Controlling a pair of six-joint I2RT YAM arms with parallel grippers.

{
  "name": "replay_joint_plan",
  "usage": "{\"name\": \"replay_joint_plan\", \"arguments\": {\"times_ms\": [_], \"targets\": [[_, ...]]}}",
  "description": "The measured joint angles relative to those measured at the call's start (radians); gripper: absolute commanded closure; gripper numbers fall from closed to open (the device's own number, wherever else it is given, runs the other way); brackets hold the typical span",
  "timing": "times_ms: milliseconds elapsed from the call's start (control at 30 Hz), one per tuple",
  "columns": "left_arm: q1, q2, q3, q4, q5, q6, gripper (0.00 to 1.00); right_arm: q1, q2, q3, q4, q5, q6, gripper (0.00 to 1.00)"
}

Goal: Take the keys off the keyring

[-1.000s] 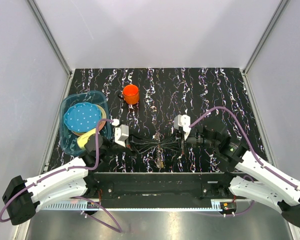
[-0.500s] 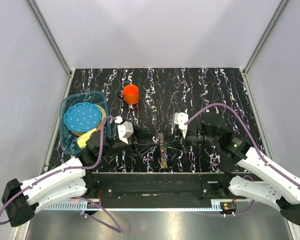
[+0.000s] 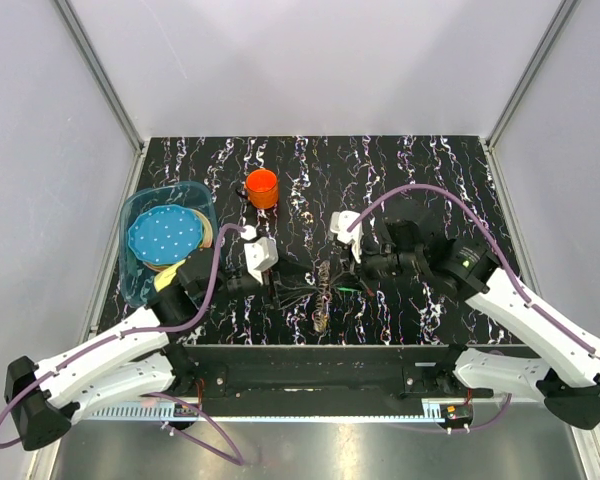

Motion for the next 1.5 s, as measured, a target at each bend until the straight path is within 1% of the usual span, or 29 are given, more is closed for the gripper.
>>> {"name": "replay_joint_plan", "arguments": {"times_ms": [167,400,567,833,1300,1467,1500], "targets": [[0.000,0.025,0.041,-0.043,0.029,-0.004,0.52,0.000,0.034,0.048,-0.072,0.003,-0.009,1.00],[0.000,0.052,0.060,-0.058,0.046,-0.030,0.54,0.000,0.062,0.058,-0.127,-0.006,-0.012,1.00],[0.000,0.091,0.078,-0.066,0.075,-0.051,0.58,0.000,0.067,0.059,-0.134,-0.011,-0.012,1.00],[0.000,0.157,0.097,-0.066,0.131,-0.079,0.67,0.000,0.067,0.059,-0.134,-0.031,-0.012,1.00],[0.000,0.166,0.111,-0.066,0.158,-0.084,0.68,0.000,0.074,0.059,-0.133,-0.032,-0.011,1.00],[0.000,0.169,0.112,-0.065,0.161,-0.087,0.70,0.000,0.085,0.059,-0.133,-0.032,-0.011,1.00],[0.000,0.171,0.112,-0.065,0.162,-0.087,0.73,0.000,0.086,0.059,-0.133,-0.032,-0.011,1.00]]}}
